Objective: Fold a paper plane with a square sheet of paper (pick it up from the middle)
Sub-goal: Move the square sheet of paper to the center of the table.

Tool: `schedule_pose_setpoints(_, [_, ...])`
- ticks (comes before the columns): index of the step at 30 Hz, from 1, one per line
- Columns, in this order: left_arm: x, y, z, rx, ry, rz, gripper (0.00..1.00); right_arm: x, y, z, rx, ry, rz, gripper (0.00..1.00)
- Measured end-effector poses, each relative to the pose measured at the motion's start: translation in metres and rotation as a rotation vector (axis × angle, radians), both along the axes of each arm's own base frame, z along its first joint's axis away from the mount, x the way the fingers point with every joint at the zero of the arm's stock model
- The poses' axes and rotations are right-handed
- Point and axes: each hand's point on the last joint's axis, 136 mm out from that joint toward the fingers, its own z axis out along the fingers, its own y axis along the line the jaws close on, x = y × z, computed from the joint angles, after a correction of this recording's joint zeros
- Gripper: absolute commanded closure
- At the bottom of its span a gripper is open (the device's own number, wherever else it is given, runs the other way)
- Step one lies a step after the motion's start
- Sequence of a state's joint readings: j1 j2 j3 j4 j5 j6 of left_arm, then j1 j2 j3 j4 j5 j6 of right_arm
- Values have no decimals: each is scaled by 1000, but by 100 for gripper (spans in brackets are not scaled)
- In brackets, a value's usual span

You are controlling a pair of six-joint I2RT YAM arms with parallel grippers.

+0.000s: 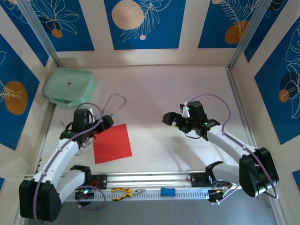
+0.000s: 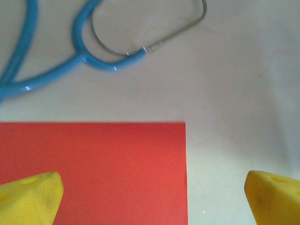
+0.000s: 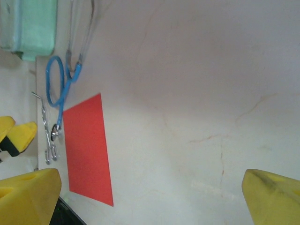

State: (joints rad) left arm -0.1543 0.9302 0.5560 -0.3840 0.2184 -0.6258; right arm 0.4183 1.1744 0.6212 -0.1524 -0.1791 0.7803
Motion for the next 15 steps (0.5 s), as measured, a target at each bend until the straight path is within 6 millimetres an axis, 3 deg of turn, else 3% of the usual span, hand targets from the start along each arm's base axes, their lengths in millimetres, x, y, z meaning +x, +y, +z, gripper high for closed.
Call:
schedule_pose_setpoints(4, [-8, -18, -7, -15, 40, -44, 4, -11, 12, -7, -21, 14, 13, 1])
schedule_pose_setpoints(9, [-24, -35, -30, -6, 144, -84, 4, -16, 19, -8, -35, 14, 13, 1])
schedule_pose_setpoints(15, [-32, -41, -44, 3, 198, -100, 4, -15, 18, -13, -51, 23, 4, 1])
